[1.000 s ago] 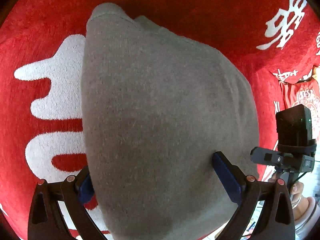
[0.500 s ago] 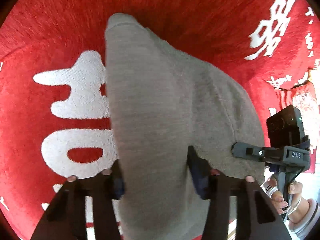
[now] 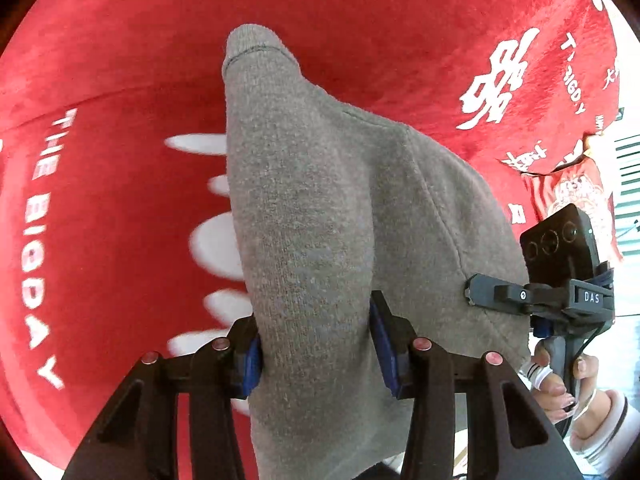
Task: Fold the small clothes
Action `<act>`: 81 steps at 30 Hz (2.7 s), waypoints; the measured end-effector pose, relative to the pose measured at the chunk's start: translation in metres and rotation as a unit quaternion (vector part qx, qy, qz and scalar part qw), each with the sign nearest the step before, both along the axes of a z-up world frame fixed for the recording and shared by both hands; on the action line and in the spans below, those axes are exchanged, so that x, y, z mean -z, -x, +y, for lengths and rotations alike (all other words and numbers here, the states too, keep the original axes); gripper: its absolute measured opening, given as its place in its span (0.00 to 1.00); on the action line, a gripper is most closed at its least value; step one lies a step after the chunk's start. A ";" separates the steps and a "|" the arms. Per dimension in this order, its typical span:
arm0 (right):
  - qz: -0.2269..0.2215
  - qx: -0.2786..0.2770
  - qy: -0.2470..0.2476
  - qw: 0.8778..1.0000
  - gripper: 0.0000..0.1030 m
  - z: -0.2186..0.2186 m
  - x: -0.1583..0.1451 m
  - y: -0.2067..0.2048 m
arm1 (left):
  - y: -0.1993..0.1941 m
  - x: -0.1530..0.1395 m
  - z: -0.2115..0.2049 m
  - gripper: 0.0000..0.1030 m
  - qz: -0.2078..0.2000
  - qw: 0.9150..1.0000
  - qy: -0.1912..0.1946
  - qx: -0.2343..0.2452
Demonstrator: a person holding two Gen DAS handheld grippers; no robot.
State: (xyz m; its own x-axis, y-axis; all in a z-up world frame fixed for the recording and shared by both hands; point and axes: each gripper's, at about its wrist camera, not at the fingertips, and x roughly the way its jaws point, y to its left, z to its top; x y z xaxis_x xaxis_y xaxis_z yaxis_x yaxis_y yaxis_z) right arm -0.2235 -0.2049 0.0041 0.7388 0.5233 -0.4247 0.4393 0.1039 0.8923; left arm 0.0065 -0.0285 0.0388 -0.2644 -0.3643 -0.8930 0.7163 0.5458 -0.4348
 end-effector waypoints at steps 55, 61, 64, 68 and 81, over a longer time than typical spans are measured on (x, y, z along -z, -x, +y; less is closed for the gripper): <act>0.259 -0.125 0.238 0.928 0.20 0.121 0.009 -0.026 | -0.004 0.031 0.110 0.66 -0.086 0.988 -0.115 -0.062; 0.272 -0.095 0.201 0.936 0.21 0.110 0.008 -0.008 | -0.001 0.027 0.111 0.66 -0.092 0.987 -0.118 -0.059; 0.278 -0.092 0.207 0.933 0.23 0.108 -0.001 -0.004 | 0.004 0.025 0.111 0.66 -0.097 0.987 -0.121 -0.053; 0.290 -0.088 0.211 0.929 0.23 0.105 -0.010 -0.007 | 0.007 0.020 0.112 0.66 -0.091 0.986 -0.125 -0.059; 0.293 -0.086 0.205 0.930 0.40 0.112 -0.038 -0.022 | 0.024 -0.008 0.115 0.66 -0.099 0.984 -0.136 -0.049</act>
